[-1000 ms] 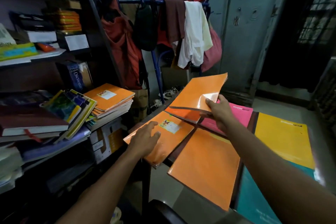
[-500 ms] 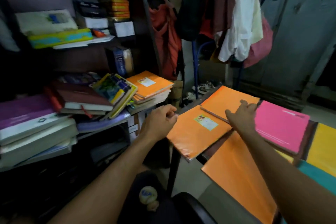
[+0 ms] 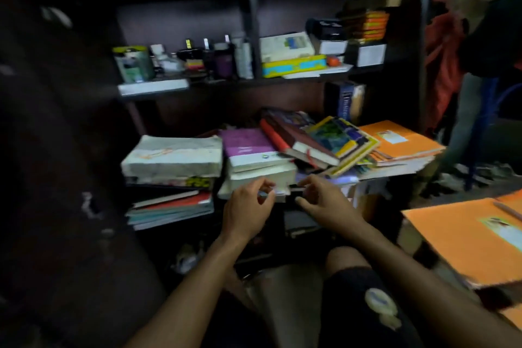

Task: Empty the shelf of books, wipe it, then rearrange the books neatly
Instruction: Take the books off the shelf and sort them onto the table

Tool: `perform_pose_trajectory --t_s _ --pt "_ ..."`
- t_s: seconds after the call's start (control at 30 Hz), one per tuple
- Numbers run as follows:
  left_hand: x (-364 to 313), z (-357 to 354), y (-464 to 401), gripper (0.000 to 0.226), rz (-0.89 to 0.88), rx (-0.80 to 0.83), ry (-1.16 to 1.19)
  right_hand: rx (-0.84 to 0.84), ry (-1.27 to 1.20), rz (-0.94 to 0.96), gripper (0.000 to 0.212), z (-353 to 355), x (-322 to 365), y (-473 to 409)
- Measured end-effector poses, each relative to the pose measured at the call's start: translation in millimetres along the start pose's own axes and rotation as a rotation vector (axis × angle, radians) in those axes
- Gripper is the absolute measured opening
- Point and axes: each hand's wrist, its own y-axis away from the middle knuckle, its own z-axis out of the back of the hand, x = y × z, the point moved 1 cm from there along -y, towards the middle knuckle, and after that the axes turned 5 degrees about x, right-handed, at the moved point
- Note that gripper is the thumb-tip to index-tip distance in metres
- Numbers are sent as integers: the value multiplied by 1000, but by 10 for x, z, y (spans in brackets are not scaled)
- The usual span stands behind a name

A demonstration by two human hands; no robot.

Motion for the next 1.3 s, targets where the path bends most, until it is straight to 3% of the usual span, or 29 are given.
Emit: perform_pose_trajectory --t_s 0.2,0.3,0.37,0.47,0.63,0.77,0.9,1.03,1.2,1.3 --pt "815 627 468 19 126 -144 -74 116 158 185 44 -630 675 -67" --pt "1100 809 560 20 218 -324 -34 175 206 264 48 -827 948 -128" --pt "1267 910 595 21 350 -509 67 227 232 290 50 -935 1103 -172" --pt "1584 992 638 41 631 -679 428 275 283 354 55 -1115 1299 -251" --pt "1786 1006 643 82 831 -592 826 357 390 422 65 -1369 1488 -443" --pt "1882 1007 509 78 853 -485 1020 396 496 412 72 -1504 1515 -564" --pt "1902 1158 439 72 883 -481 1179 400 651 494 72 -1588 1582 -671" --pt "1861 1161 450 50 861 -450 1190 487 756 570 68 -1746 1653 -783" --pt "1893 1148 446 54 806 -387 1170 474 783 502 69 -1833 1674 -814" --pt "1921 1125 448 56 766 -434 1172 469 739 453 72 -1851 1677 -842"
